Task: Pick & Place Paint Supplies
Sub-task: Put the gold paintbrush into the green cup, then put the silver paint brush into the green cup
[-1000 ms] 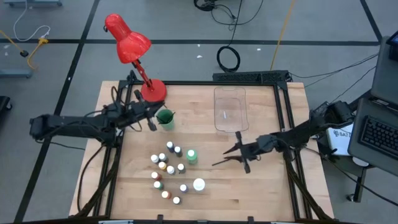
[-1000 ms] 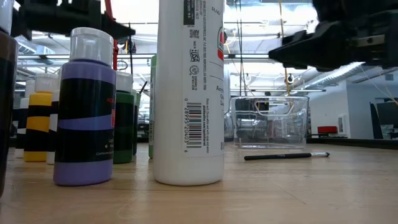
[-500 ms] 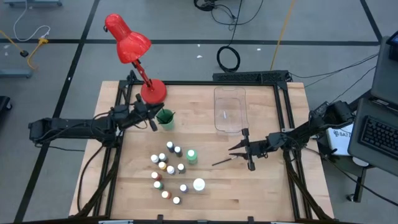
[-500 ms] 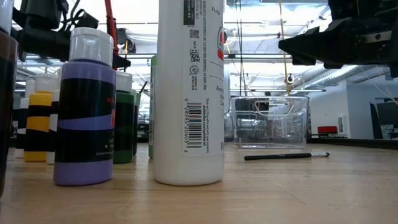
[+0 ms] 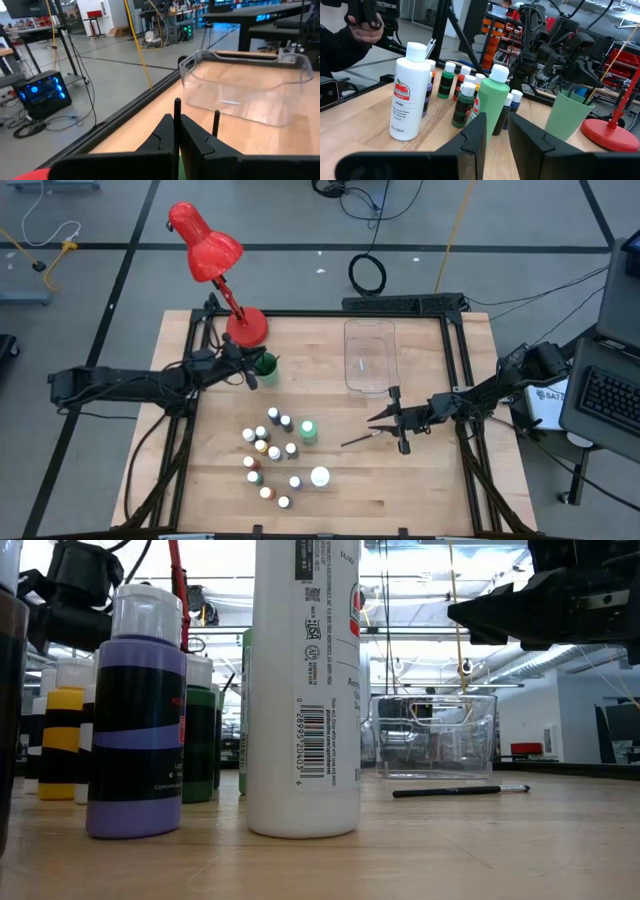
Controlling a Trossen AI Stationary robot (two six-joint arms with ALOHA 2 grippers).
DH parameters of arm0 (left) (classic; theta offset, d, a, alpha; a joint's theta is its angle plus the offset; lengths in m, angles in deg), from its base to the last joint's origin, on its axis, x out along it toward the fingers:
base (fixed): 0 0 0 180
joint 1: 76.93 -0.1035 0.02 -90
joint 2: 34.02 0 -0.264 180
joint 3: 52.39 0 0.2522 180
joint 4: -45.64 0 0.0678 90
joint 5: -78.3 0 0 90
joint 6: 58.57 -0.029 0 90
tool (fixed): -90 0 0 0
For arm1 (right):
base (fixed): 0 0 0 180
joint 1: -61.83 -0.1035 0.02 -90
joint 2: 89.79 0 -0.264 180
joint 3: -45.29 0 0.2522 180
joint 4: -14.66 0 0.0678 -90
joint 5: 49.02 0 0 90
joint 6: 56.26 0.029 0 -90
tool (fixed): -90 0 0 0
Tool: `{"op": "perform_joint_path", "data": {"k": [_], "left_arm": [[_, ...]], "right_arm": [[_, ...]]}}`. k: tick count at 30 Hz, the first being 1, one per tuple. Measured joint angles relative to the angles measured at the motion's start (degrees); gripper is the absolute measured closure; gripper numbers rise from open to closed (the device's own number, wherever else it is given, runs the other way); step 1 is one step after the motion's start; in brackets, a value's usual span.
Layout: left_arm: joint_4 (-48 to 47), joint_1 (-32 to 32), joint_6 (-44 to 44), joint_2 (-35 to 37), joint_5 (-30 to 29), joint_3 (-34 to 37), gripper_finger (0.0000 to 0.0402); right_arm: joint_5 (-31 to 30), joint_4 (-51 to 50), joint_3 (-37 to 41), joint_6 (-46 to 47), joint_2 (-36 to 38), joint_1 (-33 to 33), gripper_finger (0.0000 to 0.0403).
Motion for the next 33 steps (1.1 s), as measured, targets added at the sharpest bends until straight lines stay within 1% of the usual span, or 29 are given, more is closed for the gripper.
{"op": "perform_joint_path", "data": {"k": [3, 6, 9, 21, 24, 28, 31, 33], "left_arm": [[1.42, -0.38, 0.05, -1.87, 0.83, 0.00, 0.0400], [3.14, -0.70, -0.02, -3.24, 3.70, 0.00, 0.0396], [3.56, -0.87, -0.78, -4.06, 6.19, 0.00, 0.0377], [6.09, -0.87, -2.62, -4.11, 7.37, -0.12, 0.0292], [5.69, 0.42, -7.04, -2.20, 7.43, -0.74, 0.0278], [4.13, 3.19, -15.68, 3.13, 7.55, -0.74, 0.0277], [2.20, 4.82, -16.69, 7.65, 7.52, -0.81, 0.0286], [-0.44, 5.29, -16.75, 10.31, 7.38, -0.81, 0.0302]], "right_arm": [[0.00, -0.01, 0.00, 0.00, 0.00, 0.00, 0.0328], [0.00, -0.02, 0.00, 0.00, 0.00, 0.00, 0.0328], [0.00, -0.02, 0.00, 0.00, 0.00, 0.00, 0.0328], [0.08, -0.02, 0.00, -0.62, 0.00, 0.00, 0.0328], [0.17, -0.03, 0.00, -1.27, 0.00, 0.00, 0.0328], [0.32, -0.76, 0.00, -0.46, 0.00, -0.09, 0.0328], [0.38, -1.95, 0.00, 4.05, 0.00, -0.13, 0.0328], [0.26, -2.41, -0.01, 5.85, -0.02, -0.13, 0.0328]]}}
